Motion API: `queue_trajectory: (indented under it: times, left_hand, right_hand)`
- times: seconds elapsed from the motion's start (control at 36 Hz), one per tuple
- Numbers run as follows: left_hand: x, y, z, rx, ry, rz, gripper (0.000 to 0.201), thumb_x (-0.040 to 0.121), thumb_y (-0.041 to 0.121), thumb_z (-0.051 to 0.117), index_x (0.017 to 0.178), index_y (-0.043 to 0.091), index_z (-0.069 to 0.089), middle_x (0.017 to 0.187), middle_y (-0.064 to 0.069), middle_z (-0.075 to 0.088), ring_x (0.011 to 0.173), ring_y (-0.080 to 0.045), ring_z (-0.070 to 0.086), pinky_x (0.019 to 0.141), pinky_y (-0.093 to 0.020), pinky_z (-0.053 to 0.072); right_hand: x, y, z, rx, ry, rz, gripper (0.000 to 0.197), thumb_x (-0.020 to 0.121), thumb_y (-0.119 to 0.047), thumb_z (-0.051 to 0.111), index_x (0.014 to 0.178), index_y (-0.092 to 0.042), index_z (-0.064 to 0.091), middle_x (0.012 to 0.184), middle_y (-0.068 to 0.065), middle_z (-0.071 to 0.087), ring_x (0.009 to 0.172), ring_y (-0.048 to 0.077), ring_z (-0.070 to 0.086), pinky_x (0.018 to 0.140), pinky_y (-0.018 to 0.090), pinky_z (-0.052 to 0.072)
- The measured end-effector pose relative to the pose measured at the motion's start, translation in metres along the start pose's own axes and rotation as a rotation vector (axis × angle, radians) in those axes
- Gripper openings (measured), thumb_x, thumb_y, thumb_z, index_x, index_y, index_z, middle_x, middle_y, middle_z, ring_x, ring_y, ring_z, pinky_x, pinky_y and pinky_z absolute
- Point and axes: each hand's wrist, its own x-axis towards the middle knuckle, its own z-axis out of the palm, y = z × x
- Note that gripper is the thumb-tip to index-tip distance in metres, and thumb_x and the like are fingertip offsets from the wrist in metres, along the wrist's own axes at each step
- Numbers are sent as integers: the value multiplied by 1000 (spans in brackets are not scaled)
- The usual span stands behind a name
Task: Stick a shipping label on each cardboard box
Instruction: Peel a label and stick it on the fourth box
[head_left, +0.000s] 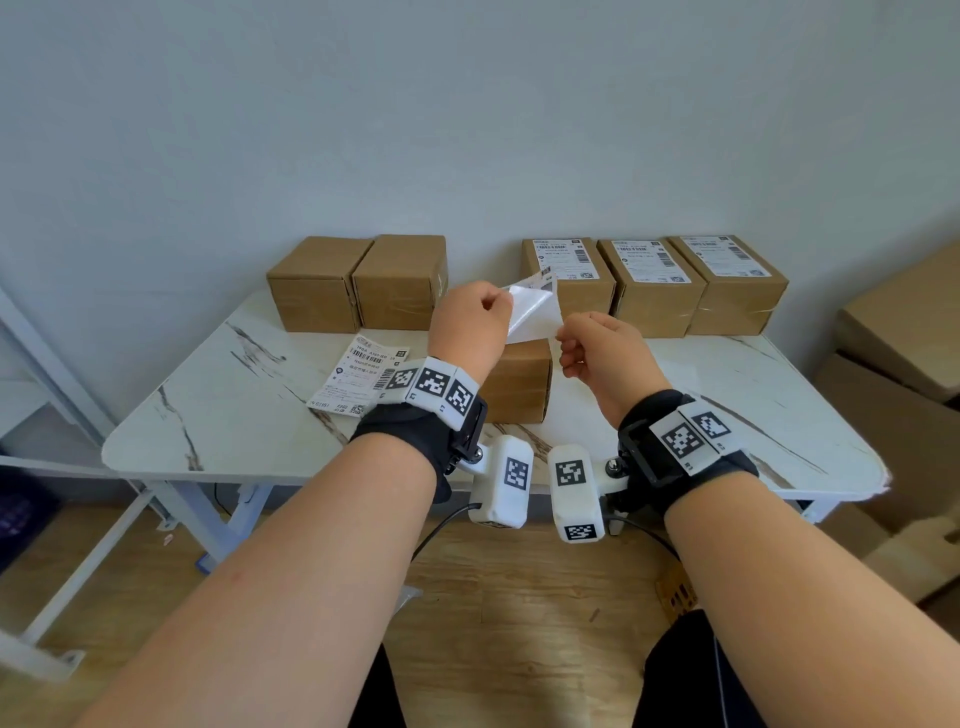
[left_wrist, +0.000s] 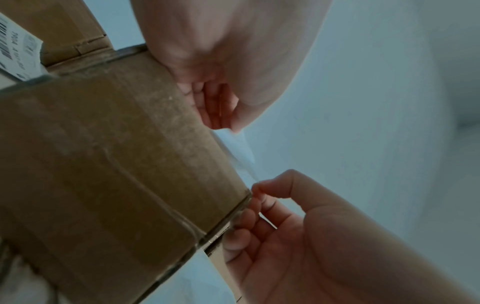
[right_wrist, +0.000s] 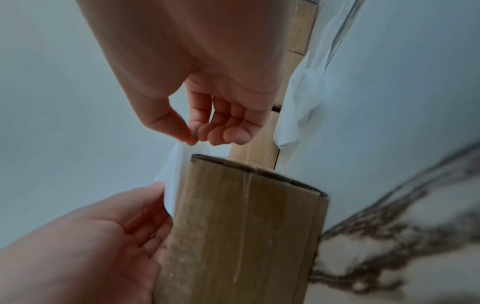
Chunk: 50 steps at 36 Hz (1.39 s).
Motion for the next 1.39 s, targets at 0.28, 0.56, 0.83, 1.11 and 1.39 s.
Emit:
queue_trajectory:
  times: [0.28,0.56,0.83,1.11,1.39]
  left_hand:
    - [1,4,-3,-94,267,-34,21,101,23,40,97,11,57,77,5,53,73,-16,50,60,-26,35]
    - [4,6,-8,-88,399,-98,21,102,22,38,93,11,54,79,2,52,70,-16,47,61,-27,34]
    - [6,4,-15,-77,459,-207,18,101,18,36,90,15,50,84,1,55,71,-16,49,48,-19,27]
    - [4,11,-13,-170,506,-194,15,101,20,33,93,17,46,85,3,55,73,-16,50,51,-20,30]
    - [0,15,-5,-144,452,-84,19,102,29,35,91,20,47,77,7,52,67,-15,49,54,-25,31]
  right_hand:
    - [1,-9,-15,-97,173,-62,8,87,-9,50,80,-9,55,68,2,48,61,15,49,61,26,46]
    - [9,-10,-37,-80,385,5,12,85,-11,48,74,-9,53,71,4,55,63,17,51,63,28,51]
    - [16,3,-68,-27,554,148,17,90,-14,46,92,-2,58,70,7,57,58,15,58,70,31,57]
    - [17,8,-74,32,555,239,23,92,-12,45,72,-3,50,68,11,57,57,21,58,69,35,58]
    - [17,10,-66,-183,504,189,20,87,-7,62,105,-4,54,75,9,57,60,18,55,60,30,51]
